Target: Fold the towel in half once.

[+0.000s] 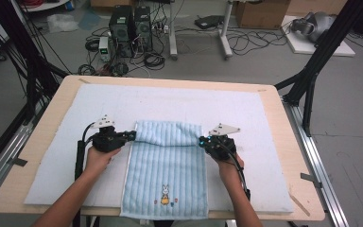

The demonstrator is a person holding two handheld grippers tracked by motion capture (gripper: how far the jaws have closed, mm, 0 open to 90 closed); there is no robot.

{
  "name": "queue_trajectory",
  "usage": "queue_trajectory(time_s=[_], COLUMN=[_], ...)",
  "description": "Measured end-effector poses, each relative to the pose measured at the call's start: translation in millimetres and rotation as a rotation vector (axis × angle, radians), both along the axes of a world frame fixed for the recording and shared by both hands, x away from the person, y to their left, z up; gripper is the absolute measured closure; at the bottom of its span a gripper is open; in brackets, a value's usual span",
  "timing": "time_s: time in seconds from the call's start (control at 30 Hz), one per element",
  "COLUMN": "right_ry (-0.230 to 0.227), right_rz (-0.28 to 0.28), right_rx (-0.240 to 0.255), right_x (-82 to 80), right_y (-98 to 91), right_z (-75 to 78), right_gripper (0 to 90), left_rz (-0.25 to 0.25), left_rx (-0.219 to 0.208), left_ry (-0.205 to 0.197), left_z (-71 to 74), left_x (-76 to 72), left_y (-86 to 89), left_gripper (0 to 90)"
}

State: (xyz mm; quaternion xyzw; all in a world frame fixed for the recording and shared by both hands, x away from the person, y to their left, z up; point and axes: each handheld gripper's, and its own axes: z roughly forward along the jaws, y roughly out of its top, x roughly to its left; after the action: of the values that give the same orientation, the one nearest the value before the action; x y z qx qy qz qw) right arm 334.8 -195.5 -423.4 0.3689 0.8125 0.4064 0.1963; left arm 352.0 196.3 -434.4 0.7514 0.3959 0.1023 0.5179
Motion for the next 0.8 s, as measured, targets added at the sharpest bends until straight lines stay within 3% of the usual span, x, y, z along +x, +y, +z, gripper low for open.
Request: queue_trajectory(time_s=[0.27,0.33,0.4,0.47,0.53,0.67,0.8], right_ry=[0.037,0.042,0.038,0.038,0.033,0.031,0.035], right_rz=[0.006,0.002,-0.017,-0.039,-0.06,-0.105,-0.138], right_rx=[-0.021,-0.022,-0.005,0.014,0.027,0.061,0.095], right_x=[-9.7,-9.2,-7.8,-5.9,-3.4,5.2,18.6], right_y=[-1.4,-1.4,-3.4,-6.3,-9.2,-13.5,-17.4], right_z=[-4.3,-4.7,-3.9,-2.4,-0.7,2.8,7.5], right_gripper=[85.5,80.9,73.8,69.0,64.4,53.1,49.0], left_rz=[-0.036,0.0,0.062,0.091,0.1,0.124,0.145], left_rx=[0.009,0.001,-0.026,-0.053,-0.033,-0.042,-0.034], left_ry=[0.048,0.045,0.032,0.031,0.029,0.023,0.023], left_z=[-4.0,-5.2,-5.1,-4.3,-2.1,2.4,5.4], left_x=[-6.5,-4.5,-1.7,2.3,7.7,19.9,32.5], left_y=[4.7,5.6,8.4,12.3,13.5,12.8,9.9], left_gripper=[87.1,82.8,67.4,62.2,55.7,50.7,45.4])
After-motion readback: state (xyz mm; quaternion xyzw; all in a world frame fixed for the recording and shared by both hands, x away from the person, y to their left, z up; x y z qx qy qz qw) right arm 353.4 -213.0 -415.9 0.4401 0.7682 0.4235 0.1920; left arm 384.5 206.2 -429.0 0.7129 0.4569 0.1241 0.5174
